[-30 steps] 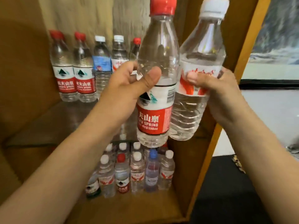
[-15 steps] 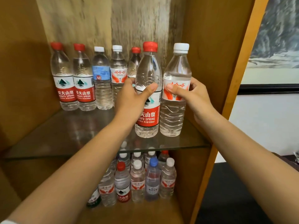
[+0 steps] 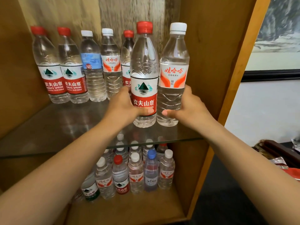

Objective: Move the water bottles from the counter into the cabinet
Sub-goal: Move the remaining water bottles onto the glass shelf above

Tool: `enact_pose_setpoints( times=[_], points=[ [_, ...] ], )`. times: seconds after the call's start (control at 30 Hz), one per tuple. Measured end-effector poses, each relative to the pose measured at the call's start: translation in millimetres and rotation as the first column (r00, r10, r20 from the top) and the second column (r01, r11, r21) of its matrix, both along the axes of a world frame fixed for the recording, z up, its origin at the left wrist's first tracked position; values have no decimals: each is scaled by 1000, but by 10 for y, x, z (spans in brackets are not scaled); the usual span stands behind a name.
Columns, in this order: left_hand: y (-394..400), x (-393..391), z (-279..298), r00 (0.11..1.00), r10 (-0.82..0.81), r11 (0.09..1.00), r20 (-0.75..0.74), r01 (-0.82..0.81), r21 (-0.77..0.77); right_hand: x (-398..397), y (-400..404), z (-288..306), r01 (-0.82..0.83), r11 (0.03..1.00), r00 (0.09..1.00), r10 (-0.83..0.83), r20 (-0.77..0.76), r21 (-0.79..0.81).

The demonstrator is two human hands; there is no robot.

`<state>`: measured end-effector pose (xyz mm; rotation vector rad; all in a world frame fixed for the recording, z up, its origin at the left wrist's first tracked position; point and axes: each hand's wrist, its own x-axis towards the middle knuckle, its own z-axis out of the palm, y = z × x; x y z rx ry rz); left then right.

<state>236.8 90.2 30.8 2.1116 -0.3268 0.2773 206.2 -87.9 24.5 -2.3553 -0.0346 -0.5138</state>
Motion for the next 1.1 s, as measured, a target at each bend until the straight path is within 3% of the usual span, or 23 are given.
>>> enact_pose_setpoints(
  times=[0.27, 0.43, 1.1],
  points=[
    [-229, 352, -9, 993, 109, 994, 36, -109, -17, 428, 46, 121, 126, 989, 984, -116, -137, 72],
    [-412, 601, -5, 978, 206, 978, 35, -205, -32, 686, 73, 154, 246, 969, 958, -242, -152, 13],
    [-842, 1120, -113, 906, 407, 909, 115, -414, 49, 1353, -16, 154, 344, 936, 924, -323, -206, 79]
  ],
)
